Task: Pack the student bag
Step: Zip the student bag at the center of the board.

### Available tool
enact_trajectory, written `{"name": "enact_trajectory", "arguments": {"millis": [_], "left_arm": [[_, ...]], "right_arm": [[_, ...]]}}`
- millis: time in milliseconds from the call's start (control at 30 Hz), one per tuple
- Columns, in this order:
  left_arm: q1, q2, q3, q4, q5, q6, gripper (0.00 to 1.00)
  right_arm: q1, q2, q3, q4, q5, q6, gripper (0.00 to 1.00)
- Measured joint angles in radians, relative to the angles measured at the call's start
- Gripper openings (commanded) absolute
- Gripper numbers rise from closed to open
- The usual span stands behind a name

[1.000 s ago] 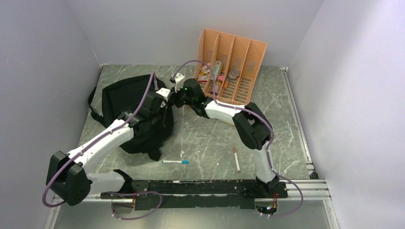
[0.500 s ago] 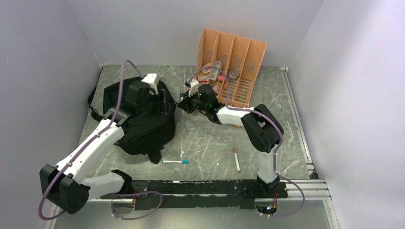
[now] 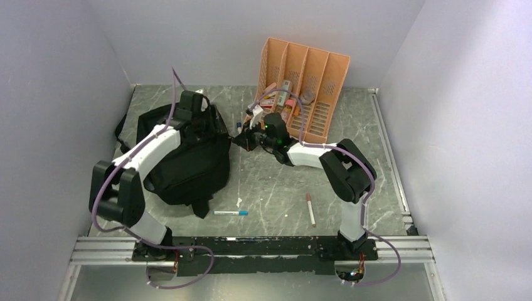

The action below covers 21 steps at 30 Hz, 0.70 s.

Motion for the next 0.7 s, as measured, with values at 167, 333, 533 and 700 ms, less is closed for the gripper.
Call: {"name": "enact_trajectory", "arguments": {"millis": [167, 333, 533, 700], "left_arm": [[-0.013, 0.111, 0.076, -0.008, 0.009, -0.038, 0.58], [-0.033, 0.173, 0.141, -0.011, -0.017, -0.071, 0.56], [-0.056, 0.257, 0.218, -0.045, -0.048, -0.078, 0.56], [-0.061, 0.267, 0.219, -0.078, -0.06, -0.077, 0.56]], "right_arm": [[0.0, 0.0, -0.006, 0.005, -0.002, 0.002, 0.0], [0.0, 0.0, -0.006, 0.009, -0.01, 0.0, 0.0], [0.0, 0.0, -0.008, 0.024, -0.022, -0.006, 0.0], [0.0, 0.0, -0.02, 0.027, -0.032, -0.017, 0.0]]}}
